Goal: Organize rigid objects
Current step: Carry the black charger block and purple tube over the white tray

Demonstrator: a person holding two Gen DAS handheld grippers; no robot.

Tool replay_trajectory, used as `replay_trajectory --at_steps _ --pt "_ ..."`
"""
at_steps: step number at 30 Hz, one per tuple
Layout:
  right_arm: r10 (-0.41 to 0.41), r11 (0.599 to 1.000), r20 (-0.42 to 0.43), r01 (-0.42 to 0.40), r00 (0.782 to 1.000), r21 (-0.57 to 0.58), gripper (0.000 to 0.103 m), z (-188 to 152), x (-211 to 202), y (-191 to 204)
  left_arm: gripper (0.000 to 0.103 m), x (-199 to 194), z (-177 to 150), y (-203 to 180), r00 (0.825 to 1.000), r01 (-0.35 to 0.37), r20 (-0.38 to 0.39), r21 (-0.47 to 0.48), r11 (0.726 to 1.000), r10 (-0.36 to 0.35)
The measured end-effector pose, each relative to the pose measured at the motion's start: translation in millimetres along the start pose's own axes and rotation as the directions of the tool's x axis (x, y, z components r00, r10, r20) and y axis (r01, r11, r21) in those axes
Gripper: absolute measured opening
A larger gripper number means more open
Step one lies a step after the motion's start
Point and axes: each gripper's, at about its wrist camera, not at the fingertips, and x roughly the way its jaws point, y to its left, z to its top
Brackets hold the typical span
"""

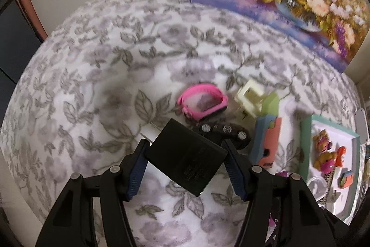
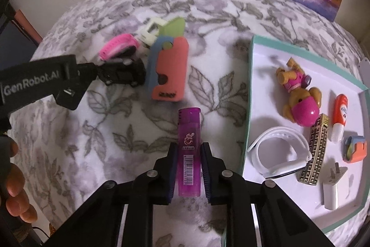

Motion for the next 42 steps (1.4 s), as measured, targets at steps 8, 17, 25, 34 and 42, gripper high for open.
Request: replay_trajectory --at_steps 8,17,25,34,42 --pt "0.076 0.996 0.096 -0.08 0.992 0.035 0.021 9 -41 -11 0.065 -34 9 -6 0.995 -0.001 0.098 -0.003 1.0 0.001" --pt "0.009 0.991 0.159 -0.03 0.987 0.13 0.021 19 -64 -61 0.065 -65 8 -35 0.985 0.023 0.168 0.033 0.999 -0.028" --pt "-0.029 0.972 0.162 -0.01 0.986 0.236 0.021 14 -70 -112 0.065 -74 0 -70 0.983 0.078 0.159 0.09 0.993 -0.092" --pt "-0.018 0.944 0.137 -0.029 0.99 0.329 0.021 0 -73 -152 0.065 -68 -27 -121 0.977 0.19 0.064 0.191 0.963 -0.205" --pt "-0.021 0.92 0.144 -0.037 0.989 0.389 0.021 -19 -86 -171 0.065 -66 -61 -159 0.965 0.26 -0.033 0.269 0.927 -0.261"
